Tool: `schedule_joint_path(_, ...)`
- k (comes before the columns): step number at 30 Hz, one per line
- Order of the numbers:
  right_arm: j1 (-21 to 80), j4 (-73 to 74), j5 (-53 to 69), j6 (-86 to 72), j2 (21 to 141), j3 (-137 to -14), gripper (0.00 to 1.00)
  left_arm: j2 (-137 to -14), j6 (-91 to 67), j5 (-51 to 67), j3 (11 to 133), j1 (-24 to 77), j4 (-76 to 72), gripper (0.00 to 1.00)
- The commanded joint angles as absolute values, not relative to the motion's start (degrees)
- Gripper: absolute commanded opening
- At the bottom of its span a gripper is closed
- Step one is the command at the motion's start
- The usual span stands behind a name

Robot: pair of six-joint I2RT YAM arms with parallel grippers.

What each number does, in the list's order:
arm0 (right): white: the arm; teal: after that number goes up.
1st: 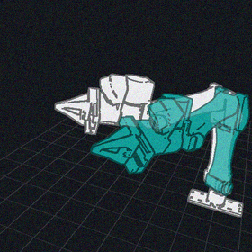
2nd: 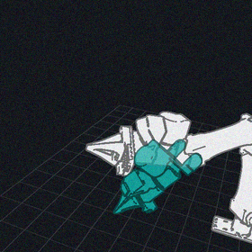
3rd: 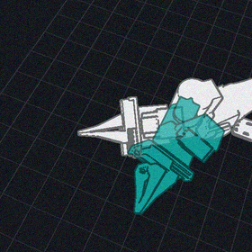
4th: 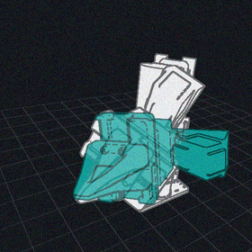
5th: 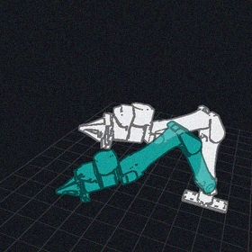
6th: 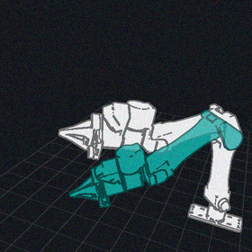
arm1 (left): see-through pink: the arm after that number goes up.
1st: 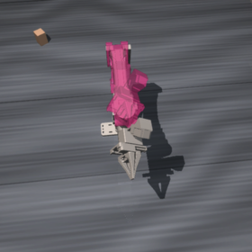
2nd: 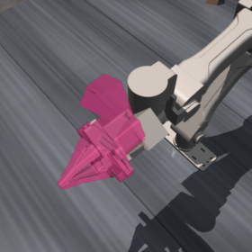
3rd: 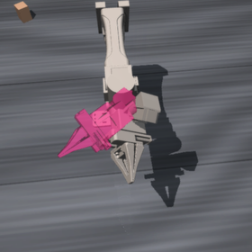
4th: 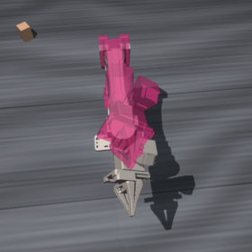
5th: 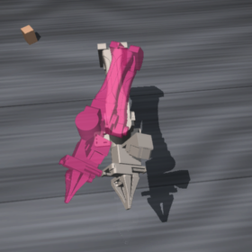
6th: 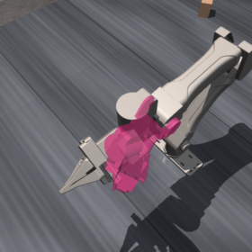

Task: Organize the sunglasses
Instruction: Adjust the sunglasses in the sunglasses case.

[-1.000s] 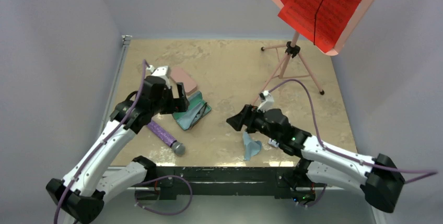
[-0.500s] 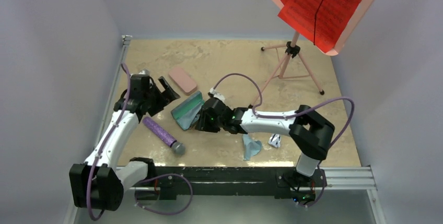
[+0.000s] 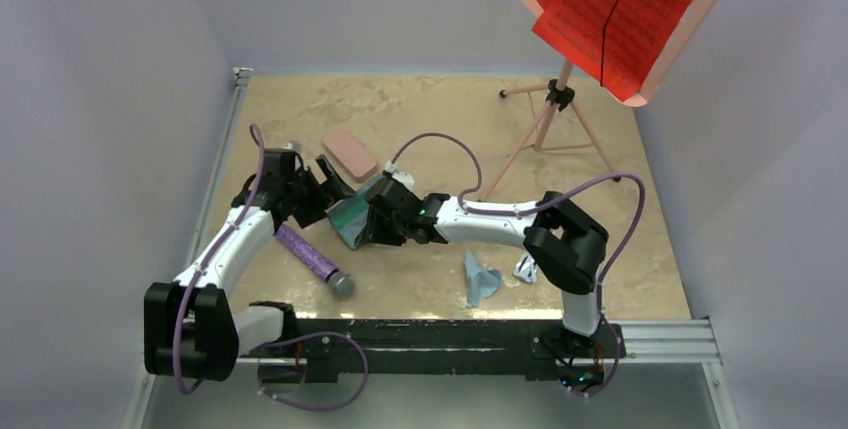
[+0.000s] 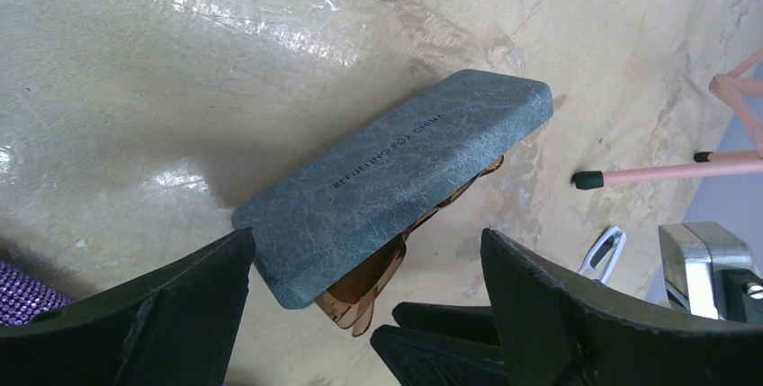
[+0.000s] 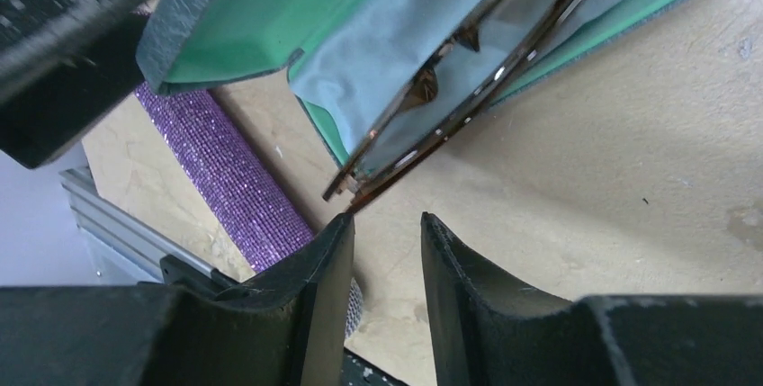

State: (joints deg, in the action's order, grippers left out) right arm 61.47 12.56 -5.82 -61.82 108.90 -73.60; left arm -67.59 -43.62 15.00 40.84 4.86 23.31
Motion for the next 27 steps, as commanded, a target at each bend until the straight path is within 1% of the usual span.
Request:
schedule_joint_path(1, 61.6, 16.1, -9.6, -61.7, 109.6, -78.0, 0.38, -67.6, -41.5, 17.4, 39.9, 4.4, 19.5, 1.0)
schedule_joint_path(10, 61.6, 17.7, -11.1, -59.7, 112.7, -82.6, 0.38, -68.0, -40.4, 20.7, 39.5, 4.4, 18.0, 1.0)
schedule_joint_path(18, 61.6, 20.8, -14.6, -58.7, 116.3, -87.7, 0.37, -68.0, -39.9, 21.5, 38.9, 4.4, 17.4, 1.0)
schedule_joint_path(27, 61.6, 22.8, -15.5, -57.8, 118.9, -92.4, 0.39, -67.9, -39.5, 22.2, 38.8, 4.4, 17.1, 1.0)
